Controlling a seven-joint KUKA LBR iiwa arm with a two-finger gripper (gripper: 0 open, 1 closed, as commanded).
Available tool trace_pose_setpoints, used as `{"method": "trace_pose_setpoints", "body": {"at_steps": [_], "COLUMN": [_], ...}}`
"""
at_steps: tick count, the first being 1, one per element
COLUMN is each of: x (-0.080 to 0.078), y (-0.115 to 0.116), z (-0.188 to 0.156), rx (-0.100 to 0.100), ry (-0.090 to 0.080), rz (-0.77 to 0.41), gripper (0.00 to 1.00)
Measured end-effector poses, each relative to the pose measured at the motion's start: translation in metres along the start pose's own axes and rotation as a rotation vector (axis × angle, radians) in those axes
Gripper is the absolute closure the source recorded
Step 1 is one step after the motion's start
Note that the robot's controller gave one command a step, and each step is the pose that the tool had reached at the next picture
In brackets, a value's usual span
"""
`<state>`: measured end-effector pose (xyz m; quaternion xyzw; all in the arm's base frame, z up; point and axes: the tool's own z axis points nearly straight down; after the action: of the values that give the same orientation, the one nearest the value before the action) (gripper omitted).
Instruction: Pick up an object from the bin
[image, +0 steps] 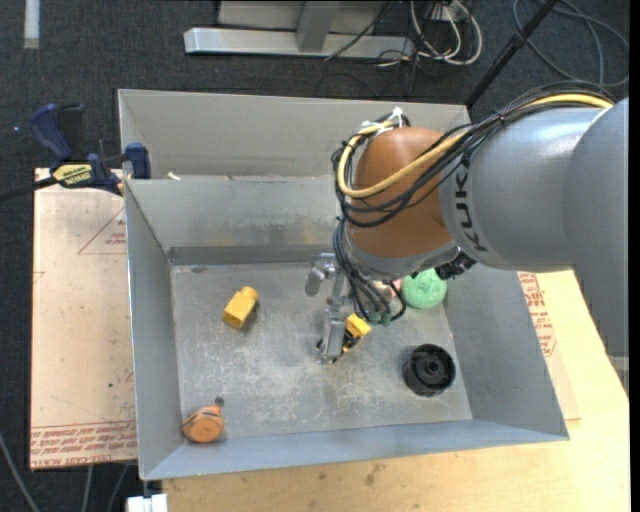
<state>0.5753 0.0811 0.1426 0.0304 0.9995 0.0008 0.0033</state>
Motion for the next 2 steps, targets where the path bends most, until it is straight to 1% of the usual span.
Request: {"method": "trace_pose_setpoints", "body": {"at_steps": [1,2], "x": [0.032,-0.027], "y": [-0.045,-0.05], "z": [0.026,0.072], "rx": [0.001,0.0], "ry": [0.011,0.002], "rz": [0.043,0.206], "gripper": [0.0,1.0]}}
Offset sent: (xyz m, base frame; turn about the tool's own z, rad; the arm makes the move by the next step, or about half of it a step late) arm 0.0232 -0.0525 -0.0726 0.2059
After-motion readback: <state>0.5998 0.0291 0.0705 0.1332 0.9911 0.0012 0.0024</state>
